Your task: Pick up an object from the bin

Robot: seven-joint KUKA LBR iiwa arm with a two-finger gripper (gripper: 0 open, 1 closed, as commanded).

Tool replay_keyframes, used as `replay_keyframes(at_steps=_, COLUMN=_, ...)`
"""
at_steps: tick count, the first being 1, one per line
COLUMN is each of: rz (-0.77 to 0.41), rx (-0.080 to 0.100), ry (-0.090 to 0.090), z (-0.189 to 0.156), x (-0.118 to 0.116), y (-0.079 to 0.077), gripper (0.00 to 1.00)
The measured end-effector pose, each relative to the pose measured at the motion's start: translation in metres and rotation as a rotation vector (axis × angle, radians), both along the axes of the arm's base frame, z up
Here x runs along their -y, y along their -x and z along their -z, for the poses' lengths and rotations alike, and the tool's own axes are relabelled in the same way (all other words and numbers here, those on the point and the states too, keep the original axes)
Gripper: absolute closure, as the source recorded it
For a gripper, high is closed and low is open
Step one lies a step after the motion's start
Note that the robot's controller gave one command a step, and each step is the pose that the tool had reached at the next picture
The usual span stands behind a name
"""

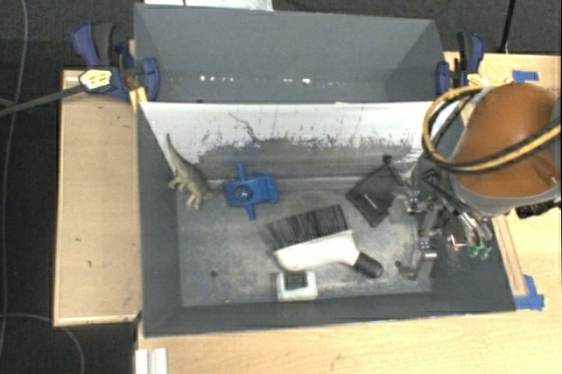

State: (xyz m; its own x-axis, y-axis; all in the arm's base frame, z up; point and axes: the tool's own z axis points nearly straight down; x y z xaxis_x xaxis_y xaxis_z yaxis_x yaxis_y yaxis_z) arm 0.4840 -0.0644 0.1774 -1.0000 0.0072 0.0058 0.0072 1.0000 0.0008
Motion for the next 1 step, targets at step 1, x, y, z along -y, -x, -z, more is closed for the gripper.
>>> replay_keyframes(at_steps=1, rz=-0.003, rx=0.008, ry=0.001, z=-0.0042, x=-0.0002, y=-0.0018, gripper=0.0)
